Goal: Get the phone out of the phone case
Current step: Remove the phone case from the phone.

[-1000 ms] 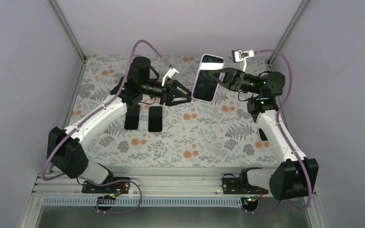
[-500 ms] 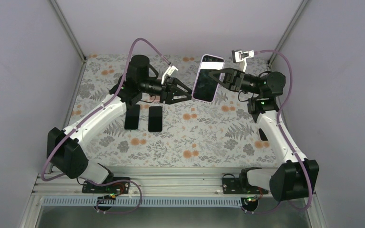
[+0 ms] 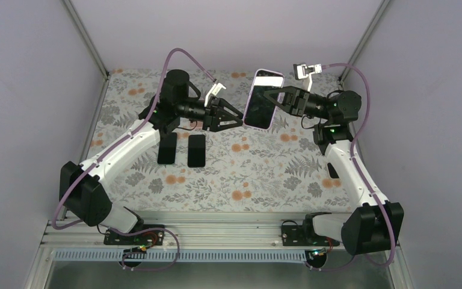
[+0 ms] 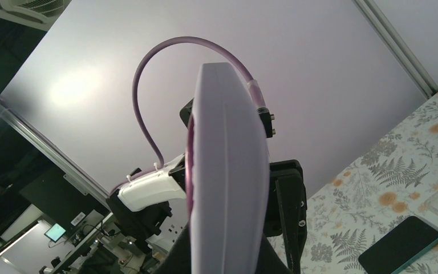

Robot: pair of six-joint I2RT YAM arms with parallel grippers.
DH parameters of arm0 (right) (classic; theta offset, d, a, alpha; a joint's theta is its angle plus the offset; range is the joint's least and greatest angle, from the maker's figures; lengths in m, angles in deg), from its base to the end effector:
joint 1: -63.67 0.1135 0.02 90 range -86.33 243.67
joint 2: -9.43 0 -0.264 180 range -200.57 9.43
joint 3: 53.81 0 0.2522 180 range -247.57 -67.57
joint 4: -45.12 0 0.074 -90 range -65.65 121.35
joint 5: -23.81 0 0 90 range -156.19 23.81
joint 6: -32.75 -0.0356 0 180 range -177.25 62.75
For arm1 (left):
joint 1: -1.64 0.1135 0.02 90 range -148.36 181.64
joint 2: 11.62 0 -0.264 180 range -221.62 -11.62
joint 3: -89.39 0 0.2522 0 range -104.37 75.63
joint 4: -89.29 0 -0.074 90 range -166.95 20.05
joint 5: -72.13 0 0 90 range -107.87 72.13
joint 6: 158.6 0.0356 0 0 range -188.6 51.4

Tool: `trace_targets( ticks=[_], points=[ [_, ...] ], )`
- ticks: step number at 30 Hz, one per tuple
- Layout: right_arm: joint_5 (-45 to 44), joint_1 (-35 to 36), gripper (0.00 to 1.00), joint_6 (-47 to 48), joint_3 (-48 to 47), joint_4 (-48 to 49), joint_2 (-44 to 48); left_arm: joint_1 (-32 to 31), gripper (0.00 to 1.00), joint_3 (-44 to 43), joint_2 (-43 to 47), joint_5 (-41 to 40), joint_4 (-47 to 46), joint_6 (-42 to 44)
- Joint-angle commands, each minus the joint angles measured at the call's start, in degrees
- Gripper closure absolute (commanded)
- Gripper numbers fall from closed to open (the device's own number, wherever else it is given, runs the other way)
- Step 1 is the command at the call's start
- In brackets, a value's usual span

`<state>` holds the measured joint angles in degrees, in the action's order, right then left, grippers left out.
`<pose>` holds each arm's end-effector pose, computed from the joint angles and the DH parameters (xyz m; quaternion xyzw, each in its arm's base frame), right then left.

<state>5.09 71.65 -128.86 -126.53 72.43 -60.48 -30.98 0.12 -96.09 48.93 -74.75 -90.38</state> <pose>0.2480 0.0688 0.4167 -0.2152 0.6109 0.6742 0.3550 0.2622 -0.2067 0.3803 0.4089 0.6090 -0.6205 0.2771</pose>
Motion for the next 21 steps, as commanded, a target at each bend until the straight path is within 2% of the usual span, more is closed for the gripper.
trace_targets(
  ticks=[1, 14, 21],
  points=[
    [-1.35, 0.84, 0.96, 0.81, -0.37, 1.69, 1.53, 0.40, 0.53, -0.79, -0.81, -0.69, -1.05, -0.86],
    [-1.33, 1.61, 0.96, 2.65, -0.38, 0.23, 1.62, 0.89, 0.52, -0.42, -1.36, -0.36, -2.72, -3.19],
    [-1.03, 1.76, 0.96, 1.47, -0.44, 1.39, 1.67, 1.04, 0.51, -0.05, -2.30, -2.86, -2.00, -3.28]
  ],
)
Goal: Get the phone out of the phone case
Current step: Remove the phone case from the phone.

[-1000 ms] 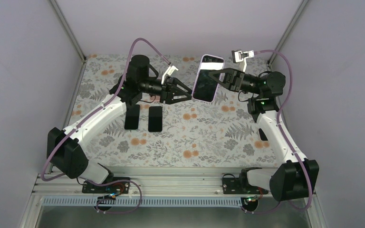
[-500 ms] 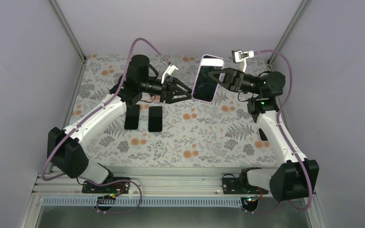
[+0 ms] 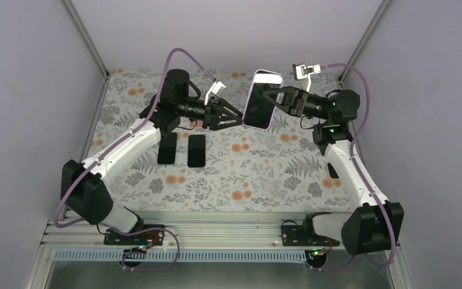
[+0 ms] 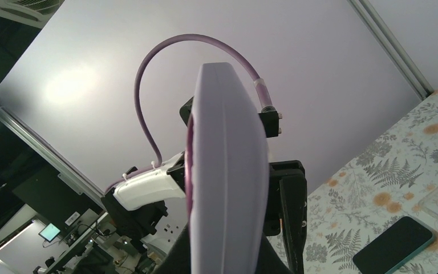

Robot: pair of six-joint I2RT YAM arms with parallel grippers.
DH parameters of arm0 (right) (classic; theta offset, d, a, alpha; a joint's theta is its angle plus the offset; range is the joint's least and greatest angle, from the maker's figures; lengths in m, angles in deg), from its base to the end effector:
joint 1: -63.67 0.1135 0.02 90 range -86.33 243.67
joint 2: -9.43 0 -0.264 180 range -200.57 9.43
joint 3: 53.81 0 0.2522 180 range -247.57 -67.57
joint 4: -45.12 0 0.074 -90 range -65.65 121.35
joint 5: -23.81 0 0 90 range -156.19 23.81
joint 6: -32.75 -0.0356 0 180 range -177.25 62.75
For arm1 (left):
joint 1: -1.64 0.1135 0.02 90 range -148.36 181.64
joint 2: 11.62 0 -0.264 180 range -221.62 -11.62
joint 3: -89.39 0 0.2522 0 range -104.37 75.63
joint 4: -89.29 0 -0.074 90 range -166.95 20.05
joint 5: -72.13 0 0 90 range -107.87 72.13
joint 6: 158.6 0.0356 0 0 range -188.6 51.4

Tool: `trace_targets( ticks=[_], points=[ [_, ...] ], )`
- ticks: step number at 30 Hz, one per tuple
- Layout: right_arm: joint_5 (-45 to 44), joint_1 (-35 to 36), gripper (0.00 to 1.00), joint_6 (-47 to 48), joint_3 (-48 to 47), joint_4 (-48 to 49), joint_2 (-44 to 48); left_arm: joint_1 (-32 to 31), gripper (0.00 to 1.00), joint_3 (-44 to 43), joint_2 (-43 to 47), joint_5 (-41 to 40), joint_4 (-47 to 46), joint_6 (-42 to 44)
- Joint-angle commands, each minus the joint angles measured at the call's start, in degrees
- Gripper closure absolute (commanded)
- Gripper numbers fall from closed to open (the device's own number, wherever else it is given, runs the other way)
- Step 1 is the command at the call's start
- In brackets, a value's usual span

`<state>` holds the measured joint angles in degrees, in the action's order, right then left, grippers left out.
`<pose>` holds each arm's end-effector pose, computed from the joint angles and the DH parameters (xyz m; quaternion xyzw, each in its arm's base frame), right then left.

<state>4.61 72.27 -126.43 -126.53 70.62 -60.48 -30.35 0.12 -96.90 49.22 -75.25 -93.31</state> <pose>0.2488 0.0716 0.4144 -0.2187 0.6117 0.6706 0.3582 0.2676 -0.2058 0.3767 0.3900 0.6218 -0.6270 0.2611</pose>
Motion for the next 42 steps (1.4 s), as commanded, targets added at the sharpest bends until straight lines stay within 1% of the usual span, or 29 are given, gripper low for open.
trace_targets(
  ticks=[1, 5, 10, 16, 26, 30, 35, 42],
  points=[
    [-0.46, 1.11, 0.96, -2.31, -0.12, 4.91, 1.55, 0.51, 0.51, 0.08, -1.57, -3.90, -1.21, -0.28],
    [-0.16, 1.17, 0.96, -5.81, 0.57, 10.31, 1.29, 0.77, 0.51, 0.49, -2.09, -7.67, 1.09, 1.03],
    [0.11, 1.58, 0.96, -6.40, 1.07, 11.49, 1.35, 1.58, 0.52, 0.70, -3.03, -12.37, 3.52, 2.05],
    [0.09, 3.02, 0.96, -5.48, 2.62, 11.02, 1.62, 2.02, 0.52, -0.41, -3.73, -11.34, 3.14, 1.30],
    [0.54, 5.92, 0.96, 1.31, 4.53, 4.59, 1.59, 1.99, 0.52, -4.71, -4.16, -9.17, 5.14, 4.05],
    [1.03, 7.16, 0.96, 7.30, 4.50, -1.26, 1.28, 2.00, 0.52, -4.67, -4.09, -7.50, 4.31, 3.61],
    [2.20, 8.63, 0.96, 12.13, 4.34, -5.29, 0.84, 2.02, 0.53, -4.79, -3.48, -4.26, 2.50, 2.76],
    [5.07, 10.57, 0.96, 19.75, 3.95, -11.24, 0.02, 2.02, 0.53, -4.58, -3.75, -3.03, 1.67, 3.50]
  ],
)
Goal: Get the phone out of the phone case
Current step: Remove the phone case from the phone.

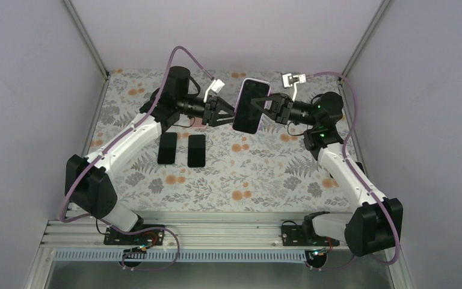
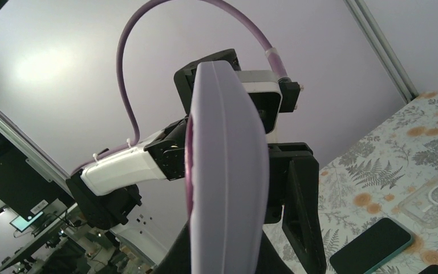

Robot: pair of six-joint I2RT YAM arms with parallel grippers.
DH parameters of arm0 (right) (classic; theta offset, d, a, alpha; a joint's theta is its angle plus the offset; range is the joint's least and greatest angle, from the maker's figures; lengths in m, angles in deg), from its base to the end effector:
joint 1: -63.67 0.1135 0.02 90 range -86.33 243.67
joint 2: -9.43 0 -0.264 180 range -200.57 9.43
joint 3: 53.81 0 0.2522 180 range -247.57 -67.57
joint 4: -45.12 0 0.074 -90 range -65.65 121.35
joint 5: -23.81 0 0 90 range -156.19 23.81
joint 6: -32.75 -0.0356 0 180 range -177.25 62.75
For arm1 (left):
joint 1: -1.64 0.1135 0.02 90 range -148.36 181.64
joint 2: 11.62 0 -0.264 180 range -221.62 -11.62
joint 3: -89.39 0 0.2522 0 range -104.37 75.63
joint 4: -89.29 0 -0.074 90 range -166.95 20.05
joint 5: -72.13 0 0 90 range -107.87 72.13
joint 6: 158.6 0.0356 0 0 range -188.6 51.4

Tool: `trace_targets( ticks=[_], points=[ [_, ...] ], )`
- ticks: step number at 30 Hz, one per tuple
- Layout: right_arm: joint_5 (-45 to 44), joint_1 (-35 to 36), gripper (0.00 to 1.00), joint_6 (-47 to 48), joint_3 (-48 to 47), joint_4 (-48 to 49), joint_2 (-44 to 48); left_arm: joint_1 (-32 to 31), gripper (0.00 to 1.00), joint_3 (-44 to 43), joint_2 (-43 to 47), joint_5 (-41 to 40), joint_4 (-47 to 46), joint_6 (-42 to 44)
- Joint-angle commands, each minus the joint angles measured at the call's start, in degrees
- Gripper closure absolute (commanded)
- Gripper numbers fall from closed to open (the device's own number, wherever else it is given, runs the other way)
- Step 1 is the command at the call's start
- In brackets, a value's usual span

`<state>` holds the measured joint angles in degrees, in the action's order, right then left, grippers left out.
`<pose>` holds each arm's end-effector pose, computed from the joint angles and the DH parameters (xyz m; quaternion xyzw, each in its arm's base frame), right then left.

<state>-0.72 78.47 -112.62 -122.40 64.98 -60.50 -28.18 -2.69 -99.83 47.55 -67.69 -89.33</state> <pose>0.2486 0.0992 0.3838 -0.2414 0.6130 0.6509 0.3772 0.2852 -0.2008 0.3653 0.3666 0.6587 -0.6064 0.2530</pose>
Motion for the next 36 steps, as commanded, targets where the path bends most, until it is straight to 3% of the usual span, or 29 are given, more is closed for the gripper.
trace_targets(
  ticks=[1, 4, 18, 27, 36],
  points=[
    [10.79, 4.50, 0.96, 6.77, -0.27, -6.38, -0.05, -0.15, 0.53, -0.54, -0.07, -1.26, -9.56, -1.55],
    [11.73, 4.94, 0.96, 8.52, -0.36, -8.49, 0.07, -0.15, 0.52, 1.35, 1.82, -1.46, -16.95, -5.25],
    [12.45, 10.28, 0.96, 10.33, 1.55, -9.46, -3.52, -1.38, 0.53, 0.76, 0.51, -1.89, -22.00, -9.48],
    [13.24, 10.06, 0.96, 11.39, -4.96, -11.85, -8.07, -1.40, 0.69, 3.31, 1.85, 0.14, -25.02, -12.10],
    [10.77, 6.25, 0.94, 12.98, -8.95, -16.75, -9.30, 0.77, 0.88, 9.01, 1.93, -0.24, -34.70, -21.90]
  ],
)
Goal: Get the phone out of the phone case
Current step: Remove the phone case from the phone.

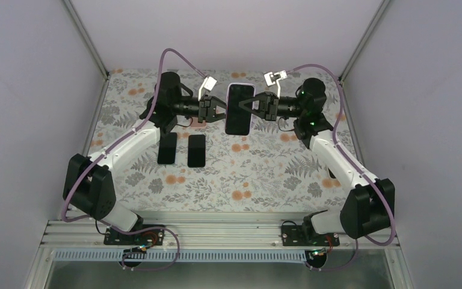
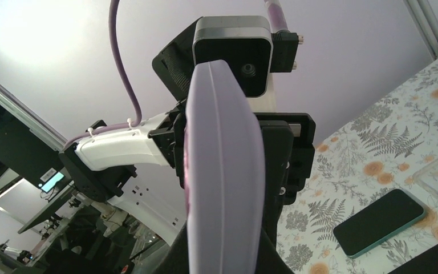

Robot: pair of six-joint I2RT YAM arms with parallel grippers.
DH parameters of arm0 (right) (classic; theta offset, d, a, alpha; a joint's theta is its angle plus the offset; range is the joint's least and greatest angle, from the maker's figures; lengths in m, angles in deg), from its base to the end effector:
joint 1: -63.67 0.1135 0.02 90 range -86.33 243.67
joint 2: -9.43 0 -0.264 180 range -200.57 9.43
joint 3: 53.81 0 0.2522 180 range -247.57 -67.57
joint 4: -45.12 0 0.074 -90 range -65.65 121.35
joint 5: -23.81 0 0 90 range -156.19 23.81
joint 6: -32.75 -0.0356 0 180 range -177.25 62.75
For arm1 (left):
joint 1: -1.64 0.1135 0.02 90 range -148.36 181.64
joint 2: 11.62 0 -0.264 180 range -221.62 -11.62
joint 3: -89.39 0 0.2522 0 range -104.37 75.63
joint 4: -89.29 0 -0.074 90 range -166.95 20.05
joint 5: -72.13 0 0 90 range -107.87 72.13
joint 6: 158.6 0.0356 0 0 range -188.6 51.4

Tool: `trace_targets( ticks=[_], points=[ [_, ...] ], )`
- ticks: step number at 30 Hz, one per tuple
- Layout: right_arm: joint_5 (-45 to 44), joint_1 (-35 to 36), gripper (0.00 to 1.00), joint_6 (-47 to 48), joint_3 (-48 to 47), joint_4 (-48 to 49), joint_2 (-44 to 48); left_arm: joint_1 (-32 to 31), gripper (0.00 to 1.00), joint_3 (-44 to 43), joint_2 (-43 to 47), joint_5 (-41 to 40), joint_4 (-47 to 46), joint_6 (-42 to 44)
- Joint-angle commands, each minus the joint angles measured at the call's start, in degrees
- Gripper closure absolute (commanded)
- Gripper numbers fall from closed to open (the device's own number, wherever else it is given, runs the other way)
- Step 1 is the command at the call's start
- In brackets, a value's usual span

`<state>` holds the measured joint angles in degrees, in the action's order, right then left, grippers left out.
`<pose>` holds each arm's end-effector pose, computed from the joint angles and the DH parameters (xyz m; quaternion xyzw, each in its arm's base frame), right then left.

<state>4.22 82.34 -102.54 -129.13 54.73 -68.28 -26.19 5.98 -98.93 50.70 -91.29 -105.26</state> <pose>0.2745 0.1281 0.3717 -0.2965 0.6253 0.6480 0.3181 0.2906 -0.1909 0.3550 0.3392 0.6289 -0.6491 0.2610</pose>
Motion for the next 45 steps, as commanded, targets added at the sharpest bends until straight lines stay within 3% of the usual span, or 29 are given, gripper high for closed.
trace_targets(
  ticks=[1, 5, 13, 23, 34, 45],
  points=[
    [4.95, 1.58, 0.91, 4.06, -2.96, -8.34, -1.64, -1.03, 0.90, 0.91, 1.01, -3.67, -11.65, -6.64],
    [2.40, -0.28, 0.79, 7.73, -5.38, -13.30, -1.81, 0.42, 0.97, 3.09, 0.89, -4.93, -14.29, -10.28],
    [-0.39, -3.71, 0.58, 9.73, -8.77, -16.81, -1.38, 3.41, 0.98, 5.66, 0.49, -7.45, -15.72, -14.30],
    [-13.09, -3.48, 0.02, 29.39, -14.53, -32.98, 1.74, 6.16, 0.98, 6.11, -0.38, -11.08, -11.65, -17.13],
    [-36.69, 5.48, 0.01, 49.45, -15.45, -43.27, 3.48, 7.10, 0.98, 5.08, -1.74, -13.27, -8.65, -17.79],
    [-59.27, 18.69, 0.15, 63.81, -12.61, -43.28, 3.17, 7.18, 0.98, 4.33, -4.23, -13.14, -9.55, -20.06]
  ],
)
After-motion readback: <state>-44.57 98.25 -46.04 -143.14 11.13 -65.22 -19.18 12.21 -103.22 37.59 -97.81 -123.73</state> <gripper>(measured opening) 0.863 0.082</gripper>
